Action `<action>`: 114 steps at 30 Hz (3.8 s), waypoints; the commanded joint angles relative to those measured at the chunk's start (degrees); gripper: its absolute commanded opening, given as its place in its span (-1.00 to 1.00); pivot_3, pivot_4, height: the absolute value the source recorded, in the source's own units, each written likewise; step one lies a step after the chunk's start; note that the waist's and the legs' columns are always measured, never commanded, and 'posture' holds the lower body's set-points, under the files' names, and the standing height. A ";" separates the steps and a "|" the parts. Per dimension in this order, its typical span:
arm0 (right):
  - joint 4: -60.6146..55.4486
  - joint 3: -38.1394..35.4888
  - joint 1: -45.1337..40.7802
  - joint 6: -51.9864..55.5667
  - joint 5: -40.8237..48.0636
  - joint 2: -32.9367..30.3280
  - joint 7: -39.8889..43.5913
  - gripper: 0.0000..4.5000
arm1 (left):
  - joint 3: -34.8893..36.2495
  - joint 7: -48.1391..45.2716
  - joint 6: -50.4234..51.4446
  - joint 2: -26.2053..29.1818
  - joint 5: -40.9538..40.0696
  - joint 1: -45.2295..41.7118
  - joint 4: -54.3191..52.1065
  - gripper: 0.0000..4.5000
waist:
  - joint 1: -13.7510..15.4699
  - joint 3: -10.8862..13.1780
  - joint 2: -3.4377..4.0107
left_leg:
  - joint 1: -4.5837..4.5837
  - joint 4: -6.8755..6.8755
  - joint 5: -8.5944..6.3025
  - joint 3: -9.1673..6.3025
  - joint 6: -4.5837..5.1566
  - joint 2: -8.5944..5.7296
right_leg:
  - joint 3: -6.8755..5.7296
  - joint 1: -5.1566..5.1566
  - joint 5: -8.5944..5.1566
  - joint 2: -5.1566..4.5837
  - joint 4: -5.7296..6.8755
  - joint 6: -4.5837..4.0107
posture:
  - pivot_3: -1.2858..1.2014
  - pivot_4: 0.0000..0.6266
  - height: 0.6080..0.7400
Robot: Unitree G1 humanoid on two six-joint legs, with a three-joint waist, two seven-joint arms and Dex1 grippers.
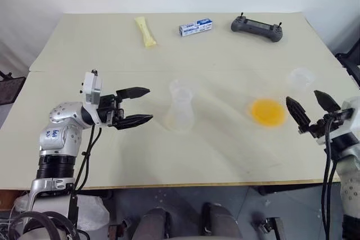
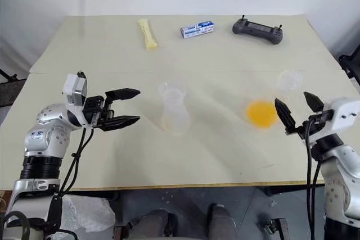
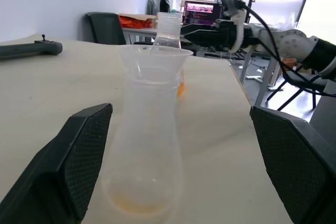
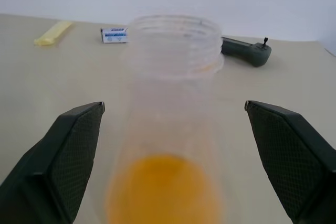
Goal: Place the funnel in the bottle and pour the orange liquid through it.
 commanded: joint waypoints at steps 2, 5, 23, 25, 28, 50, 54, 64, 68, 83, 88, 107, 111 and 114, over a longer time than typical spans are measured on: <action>0.84 0.31 -2.86 -0.37 -0.08 -1.27 1.07 1.00 | 1.18 0.95 0.24 -0.17 -0.91 0.91 -3.38 0.98 | 0.11 0.00 0.00 | -0.03 0.00 0.00 -0.04 0.00 0.01 | -0.03 -0.01 0.00 0.00 0.00 0.00 | 0.03 -0.52 1.00; 2.05 1.00 -4.90 0.10 -0.25 -1.54 1.53 1.00 | 1.33 1.33 0.42 -0.18 -1.11 1.33 -4.04 0.98 | 0.18 0.00 0.00 | -0.06 0.05 0.00 -0.04 0.00 -0.03 | -0.03 0.01 0.00 -0.04 -0.01 0.00 | 0.03 -0.52 1.00; -2.96 3.25 -9.70 3.56 -1.17 1.00 -4.76 0.09 | 0.62 1.08 -1.01 -1.15 0.32 -0.60 -0.55 1.00 | 0.00 0.01 0.02 | -0.08 0.02 0.00 -0.03 0.00 0.00 | -0.04 -0.04 0.00 -0.01 -0.03 0.00 | 0.03 -0.52 1.00; -5.87 3.65 -10.14 4.37 -1.04 1.41 -6.29 0.09 | 0.43 0.67 -1.22 -1.35 0.45 -1.07 0.38 1.00 | 0.04 0.01 0.02 | -0.11 0.03 0.00 -0.03 0.00 -0.01 | -0.04 -0.05 0.00 -0.02 -0.04 0.00 | 0.03 -0.52 1.00; -10.71 5.41 -11.29 4.99 -2.43 1.56 -8.59 0.09 | 0.11 -0.06 -1.58 -1.46 0.68 -1.61 1.79 1.00 | -0.03 0.01 0.02 | -0.11 0.03 0.00 -0.03 0.00 0.00 | -0.05 -0.05 0.00 -0.01 -0.04 0.00 | 0.03 -0.52 1.00; -15.03 44.17 -31.88 6.50 -51.04 -9.32 -10.77 0.09 | -0.46 -6.10 -11.25 -3.16 5.80 -8.35 14.67 1.00 | -1.02 0.02 0.02 | -0.29 -0.03 0.00 -0.02 0.01 -0.01 | -0.20 -0.15 0.00 0.01 -0.21 0.01 | 0.03 -0.52 1.00; -14.18 47.53 -35.55 6.47 -57.07 -6.87 -9.09 0.09 | 1.08 -5.03 -12.02 -4.28 4.45 -8.00 14.28 1.00 | -1.46 0.02 0.02 | -0.28 -0.05 0.00 -0.06 0.00 0.02 | -0.22 -0.15 0.00 0.01 -0.20 0.00 | 0.03 -0.52 1.00; -11.94 50.33 -39.25 1.06 -67.17 -4.47 -4.75 0.09 | 3.43 -5.28 -10.54 -5.61 2.23 -5.19 12.01 1.00 | -1.44 0.02 0.02 | -0.31 -0.05 0.00 -0.12 0.00 -0.01 | -0.25 -0.16 0.00 -0.01 -0.21 0.01 | 0.03 -0.52 1.00; -11.46 50.34 -39.40 -1.53 -70.13 -3.90 -3.69 0.09 | 4.01 -5.62 -10.31 -6.13 1.17 -3.74 11.35 1.00 | -1.45 0.02 0.02 | -0.31 -0.05 0.00 -0.12 0.00 0.00 | -0.26 -0.16 0.00 -0.01 -0.21 0.01 | 0.03 -0.52 1.00; -8.46 50.16 -38.83 -10.27 -78.21 -1.88 -2.40 0.09 | 5.06 -5.88 -10.51 -7.51 0.56 -2.41 11.22 1.00 | -1.44 0.02 0.02 | -0.30 -0.05 0.00 -0.12 0.00 0.00 | -0.26 -0.15 0.00 -0.01 -0.21 0.01 | 0.03 -0.52 1.00; -7.91 49.86 -38.59 -13.11 -80.12 -2.33 -2.62 0.09 | 4.98 -5.93 -10.36 -7.45 0.67 -2.90 11.47 1.00 | -1.47 0.02 0.02 | -0.30 -0.05 0.00 -0.13 0.00 0.00 | -0.26 -0.15 0.00 0.00 -0.21 0.01 | 0.03 -0.52 1.00; -6.12 47.67 -37.39 -19.12 -84.38 -2.44 -4.88 0.09 | 4.89 -5.74 -9.65 -7.39 0.70 -3.03 10.98 1.00 | -1.46 0.02 0.02 | -0.30 -0.05 0.00 -0.13 0.00 0.00 | -0.26 -0.15 0.00 -0.01 -0.22 0.01 | 0.03 -0.52 1.00; -5.87 47.29 -37.14 -20.20 -84.86 -2.54 -5.13 0.09 | 4.91 -5.89 -9.41 -7.37 0.60 -3.30 11.11 1.00 | -1.48 0.02 0.02 | -0.30 -0.06 0.00 -0.12 0.00 0.01 | -0.26 -0.15 0.00 0.00 -0.22 0.01 | 0.03 -0.52 1.00; -5.93 47.20 -36.96 -21.00 -85.12 -2.80 -5.14 0.09 | 4.96 -5.97 -9.40 -7.24 0.71 -3.51 11.38 1.00 | -1.46 0.02 0.01 | -0.30 -0.05 0.00 -0.12 0.00 0.01 | -0.26 -0.15 0.00 0.00 -0.22 0.01 | 0.03 -0.52 1.00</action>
